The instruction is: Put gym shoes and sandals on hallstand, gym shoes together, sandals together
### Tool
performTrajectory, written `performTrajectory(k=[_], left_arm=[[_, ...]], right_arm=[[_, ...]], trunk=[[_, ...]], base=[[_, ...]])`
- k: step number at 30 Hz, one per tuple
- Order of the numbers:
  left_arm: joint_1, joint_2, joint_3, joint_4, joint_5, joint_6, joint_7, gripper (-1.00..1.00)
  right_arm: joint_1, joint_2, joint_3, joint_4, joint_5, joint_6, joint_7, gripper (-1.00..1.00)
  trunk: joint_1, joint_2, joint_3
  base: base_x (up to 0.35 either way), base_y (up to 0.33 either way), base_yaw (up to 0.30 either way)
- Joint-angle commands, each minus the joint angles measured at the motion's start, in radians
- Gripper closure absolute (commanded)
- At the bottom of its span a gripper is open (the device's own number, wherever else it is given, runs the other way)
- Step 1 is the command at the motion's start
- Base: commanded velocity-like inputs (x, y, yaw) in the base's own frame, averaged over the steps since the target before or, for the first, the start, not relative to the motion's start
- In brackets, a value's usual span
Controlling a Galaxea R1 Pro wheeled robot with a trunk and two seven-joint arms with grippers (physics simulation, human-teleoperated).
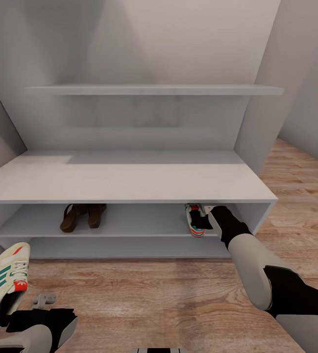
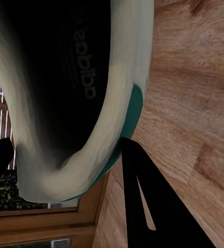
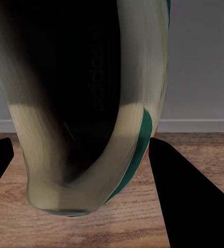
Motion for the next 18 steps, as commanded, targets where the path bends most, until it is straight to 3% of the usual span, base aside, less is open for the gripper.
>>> performTrajectory(k=[1,18], left_arm=[[0.000,0.000,0.000,0.000,-0.002,0.004,-0.001,1.00],[0.000,0.000,0.000,0.000,-0.002,0.004,-0.001,1.00]], right_arm=[[0.000,0.000,0.000,0.000,-0.001,0.000,-0.002,1.00],[0.000,0.000,0.000,0.000,-0.001,-0.001,-0.003,1.00]], trunk=[[0.000,0.000,0.000],[0.000,0.000,0.000]], base=[[0.000,0.000,0.000],[0.009,0.000,0.000]])
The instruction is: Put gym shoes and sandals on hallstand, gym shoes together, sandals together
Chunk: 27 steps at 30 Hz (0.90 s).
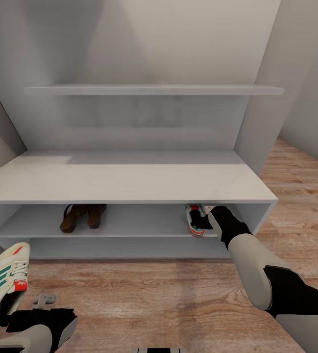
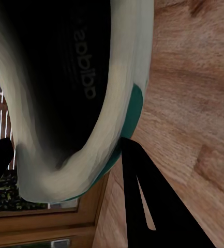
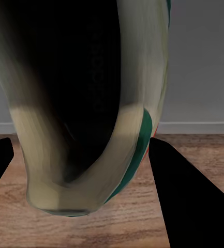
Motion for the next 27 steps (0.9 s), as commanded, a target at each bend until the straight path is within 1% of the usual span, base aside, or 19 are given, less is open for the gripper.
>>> performTrajectory(k=[1,26,27], left_arm=[[0.000,0.000,0.000,0.000,-0.002,0.004,-0.001,1.00],[0.000,-0.001,0.000,0.000,-0.002,0.004,-0.001,1.00],[0.000,-0.001,0.000,0.000,-0.002,0.004,-0.001,1.00]], right_arm=[[0.000,0.000,0.000,0.000,-0.001,0.000,-0.002,1.00],[0.000,0.000,0.000,0.000,-0.001,0.000,-0.002,1.00],[0.000,0.000,0.000,0.000,-0.001,0.000,-0.002,-1.00]], trunk=[[0.000,0.000,0.000],[0.000,0.000,0.000],[0.000,0.000,0.000]], base=[[0.048,0.000,0.000],[0.024,0.000,0.000],[0.007,0.000,0.000]])
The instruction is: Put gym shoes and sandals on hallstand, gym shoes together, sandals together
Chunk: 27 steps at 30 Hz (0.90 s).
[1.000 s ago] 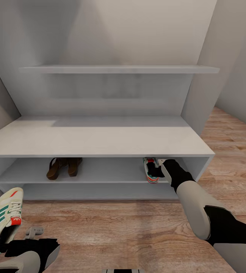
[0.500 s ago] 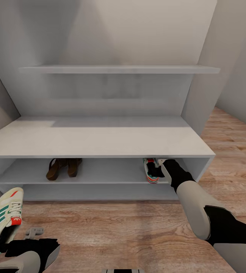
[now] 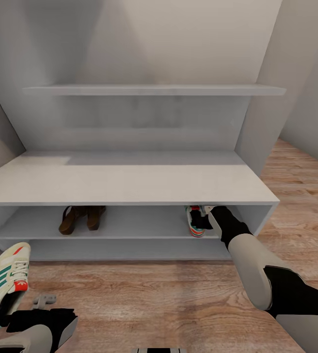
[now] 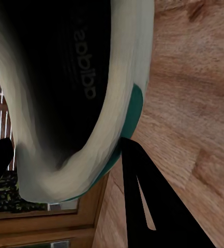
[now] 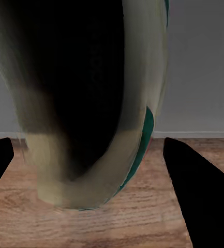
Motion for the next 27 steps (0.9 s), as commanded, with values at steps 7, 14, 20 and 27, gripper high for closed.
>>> performTrajectory(k=[7,14,20,27], left_arm=[[0.000,-0.001,0.000,0.000,-0.002,0.004,-0.001,1.00],[0.000,0.000,0.000,0.000,-0.002,0.004,-0.001,1.00],[0.000,0.000,0.000,0.000,-0.002,0.004,-0.001,1.00],[0.000,-0.001,0.000,0.000,-0.002,0.004,0.000,1.00]], right_arm=[[0.000,0.000,0.000,0.000,0.000,0.000,0.000,-1.00],[0.000,0.000,0.000,0.000,0.000,0.000,0.000,-1.00],[0.000,0.000,0.000,0.000,0.000,0.000,0.000,-1.00],[0.000,0.000,0.000,0.000,0.000,0.000,0.000,-1.00]], trunk=[[0.000,0.000,0.000],[0.000,0.000,0.000],[0.000,0.000,0.000],[0.000,0.000,0.000]], base=[[0.001,0.000,0.000],[-0.037,-0.002,0.000],[-0.265,-0.052,0.000],[-0.132,-0.025,0.000]])
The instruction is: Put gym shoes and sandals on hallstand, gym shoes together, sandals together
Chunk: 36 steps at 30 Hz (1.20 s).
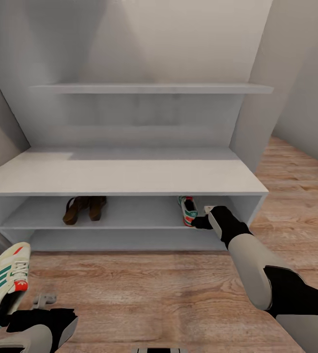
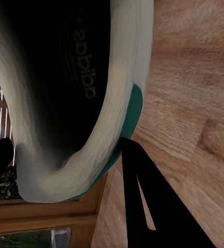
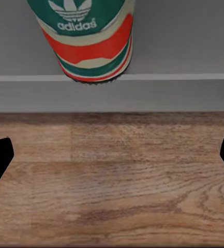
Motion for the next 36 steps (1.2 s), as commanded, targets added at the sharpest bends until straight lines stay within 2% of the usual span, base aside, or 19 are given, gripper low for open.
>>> performTrajectory(k=[1,8,18,22,25,26,28,31,32,33,34,35,36], left_arm=[[0.000,0.000,0.001,0.000,-0.002,0.005,0.000,1.00],[0.000,-0.001,0.001,0.000,-0.002,0.005,0.000,1.00],[0.000,-0.001,0.001,0.000,-0.002,0.005,-0.001,1.00],[0.000,0.000,0.001,0.000,-0.002,0.004,-0.001,1.00],[0.000,-0.001,0.001,0.000,-0.002,0.004,-0.001,1.00],[0.000,-0.001,0.001,0.000,-0.002,0.003,-0.002,1.00],[0.000,-0.001,0.000,0.000,-0.002,0.003,-0.004,1.00],[0.000,-0.001,0.000,0.000,-0.002,0.001,-0.006,1.00],[0.000,-0.005,-0.001,-0.001,-0.002,-0.001,-0.007,1.00],[0.000,-0.008,-0.001,-0.001,-0.002,-0.002,-0.008,1.00],[0.000,-0.014,-0.001,-0.001,-0.002,-0.004,-0.008,1.00],[0.000,-0.033,-0.001,-0.001,-0.001,-0.007,-0.012,1.00],[0.000,-0.048,-0.001,-0.001,-0.002,-0.010,-0.027,1.00]], right_arm=[[0.000,0.000,0.000,0.000,0.000,0.000,0.000,-1.00],[0.000,0.000,-0.001,0.000,-0.001,-0.002,0.001,-1.00],[0.026,-0.002,-0.002,0.007,0.000,-0.072,0.006,-1.00],[0.063,-0.004,-0.002,0.008,0.001,-0.075,0.006,-1.00],[0.126,-0.016,-0.002,0.011,0.002,-0.094,0.005,-1.00],[0.182,-0.034,-0.002,0.012,0.004,-0.148,0.005,-1.00],[0.243,-0.056,-0.002,0.015,0.008,-0.245,0.005,-1.00],[0.331,-0.094,-0.003,0.037,0.012,-0.433,0.005,-1.00],[0.378,-0.124,-0.003,0.071,0.013,-0.545,0.005,-1.00],[0.395,-0.139,-0.003,0.094,0.013,-0.590,0.006,-1.00],[0.409,-0.156,-0.003,0.124,0.012,-0.628,0.006,-1.00],[0.436,-0.192,-0.004,0.185,0.012,-0.702,0.006,-1.00],[0.447,-0.208,-0.004,0.209,0.011,-0.730,0.006,-1.00]], trunk=[[0.000,0.000,0.000],[0.000,0.000,0.000],[0.000,0.000,0.000],[0.000,0.000,0.000],[0.000,0.000,0.000],[0.000,0.000,0.000],[0.000,0.000,0.000],[0.000,0.000,0.000],[0.000,0.000,0.000],[0.000,0.000,0.000],[0.000,0.000,0.000],[0.000,0.000,0.000],[0.000,0.000,0.000]], base=[[-0.137,-0.004,0.000],[-0.177,-0.002,0.000],[-0.033,0.000,0.000],[-0.002,0.000,0.000],[0.000,0.000,0.000],[0.000,0.000,0.000],[0.000,0.000,0.000],[0.000,0.000,0.000],[0.000,0.000,0.000],[0.000,0.000,0.000],[0.000,0.000,0.000],[0.000,0.000,0.000],[0.000,0.000,0.000]])
